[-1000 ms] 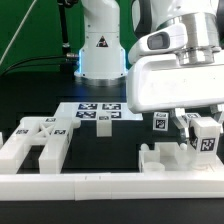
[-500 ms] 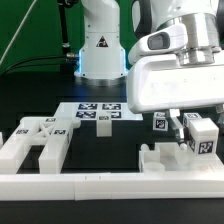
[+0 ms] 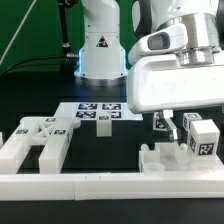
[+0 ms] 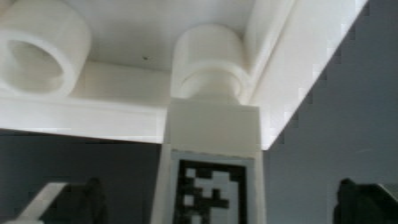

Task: Assemble chair

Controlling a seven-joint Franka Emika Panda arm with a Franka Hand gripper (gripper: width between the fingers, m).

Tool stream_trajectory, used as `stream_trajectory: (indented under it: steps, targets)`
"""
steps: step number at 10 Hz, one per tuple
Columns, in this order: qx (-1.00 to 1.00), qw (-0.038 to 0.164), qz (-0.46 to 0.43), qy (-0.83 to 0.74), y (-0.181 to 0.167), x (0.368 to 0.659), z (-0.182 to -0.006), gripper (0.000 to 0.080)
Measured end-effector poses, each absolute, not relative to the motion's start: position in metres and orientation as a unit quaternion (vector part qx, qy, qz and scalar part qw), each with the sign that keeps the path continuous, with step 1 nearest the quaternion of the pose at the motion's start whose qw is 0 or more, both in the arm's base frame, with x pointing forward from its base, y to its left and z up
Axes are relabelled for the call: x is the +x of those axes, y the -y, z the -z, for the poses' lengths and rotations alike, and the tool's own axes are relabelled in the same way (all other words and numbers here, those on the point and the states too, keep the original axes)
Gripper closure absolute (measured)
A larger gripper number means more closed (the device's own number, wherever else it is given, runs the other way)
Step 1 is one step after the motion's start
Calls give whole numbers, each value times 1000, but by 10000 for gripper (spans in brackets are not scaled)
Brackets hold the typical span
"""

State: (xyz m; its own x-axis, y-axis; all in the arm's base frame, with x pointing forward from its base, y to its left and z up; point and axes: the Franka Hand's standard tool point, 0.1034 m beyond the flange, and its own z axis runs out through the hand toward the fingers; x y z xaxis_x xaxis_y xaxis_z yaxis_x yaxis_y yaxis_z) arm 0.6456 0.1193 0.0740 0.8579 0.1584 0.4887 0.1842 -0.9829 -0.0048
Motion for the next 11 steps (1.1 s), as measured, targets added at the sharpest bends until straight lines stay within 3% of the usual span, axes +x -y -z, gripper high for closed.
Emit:
stream_trajectory:
  steps: [2, 4, 7, 11]
  targets:
    - [-967, 26, 240, 86, -119, 646, -73, 150]
    - [-977, 28, 197, 73, -116, 665, -88, 150]
    - [-984, 33, 166, 55, -119, 671, -81, 150]
    - [-997, 30, 36, 62, -105, 654, -66, 150]
